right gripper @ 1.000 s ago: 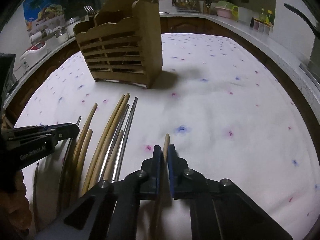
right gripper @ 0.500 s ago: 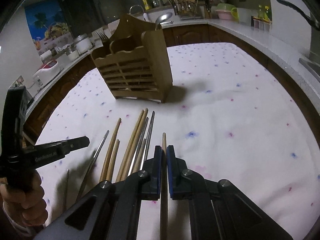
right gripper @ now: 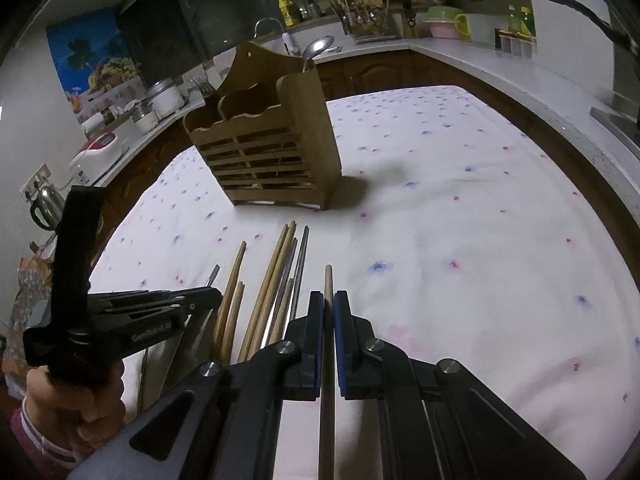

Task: Organize utensils
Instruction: 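Grasp a thin metal chopstick with the left tool while the right grasps a wooden chopstick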

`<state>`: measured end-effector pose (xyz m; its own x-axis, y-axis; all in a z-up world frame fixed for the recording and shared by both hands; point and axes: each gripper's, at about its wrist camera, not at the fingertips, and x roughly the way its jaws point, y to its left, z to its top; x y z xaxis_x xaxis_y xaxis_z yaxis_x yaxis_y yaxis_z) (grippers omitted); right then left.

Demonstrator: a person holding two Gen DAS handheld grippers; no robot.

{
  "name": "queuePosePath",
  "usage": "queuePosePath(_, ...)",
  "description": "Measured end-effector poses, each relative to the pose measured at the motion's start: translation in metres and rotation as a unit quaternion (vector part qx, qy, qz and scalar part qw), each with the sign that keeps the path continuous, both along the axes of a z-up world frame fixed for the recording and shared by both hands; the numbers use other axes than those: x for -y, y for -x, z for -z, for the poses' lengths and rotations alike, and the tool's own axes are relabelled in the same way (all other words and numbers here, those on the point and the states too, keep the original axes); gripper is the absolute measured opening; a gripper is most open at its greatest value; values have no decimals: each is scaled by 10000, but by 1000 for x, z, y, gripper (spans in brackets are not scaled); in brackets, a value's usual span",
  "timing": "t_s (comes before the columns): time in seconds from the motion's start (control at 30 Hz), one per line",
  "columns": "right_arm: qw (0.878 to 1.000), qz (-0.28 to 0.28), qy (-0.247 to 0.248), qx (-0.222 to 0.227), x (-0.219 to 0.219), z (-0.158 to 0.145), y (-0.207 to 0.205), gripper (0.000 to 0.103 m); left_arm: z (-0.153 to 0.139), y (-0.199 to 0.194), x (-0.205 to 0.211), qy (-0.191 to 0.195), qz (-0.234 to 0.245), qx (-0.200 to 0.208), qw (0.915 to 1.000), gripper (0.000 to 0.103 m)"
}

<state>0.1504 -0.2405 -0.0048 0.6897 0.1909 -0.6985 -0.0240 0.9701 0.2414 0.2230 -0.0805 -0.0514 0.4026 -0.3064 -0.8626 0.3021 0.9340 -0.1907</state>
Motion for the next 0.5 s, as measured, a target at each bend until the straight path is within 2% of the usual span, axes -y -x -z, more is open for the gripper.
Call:
queuePosePath(0.2, 9999, 4, -82, 151, 2, -9, 4, 5, -5, 13, -19, 222, -150, 103, 9996, 0)
queuePosePath(0.37, 9995, -8, -140, 297, 1, -20, 9, 5, -32, 32, -38, 504, -223, 421, 9976, 0)
queuePosePath(0.5, 9990, -36, -179, 403, -1, -29, 12, 5, -52, 35, -42, 571, -190, 621, 9963, 0)
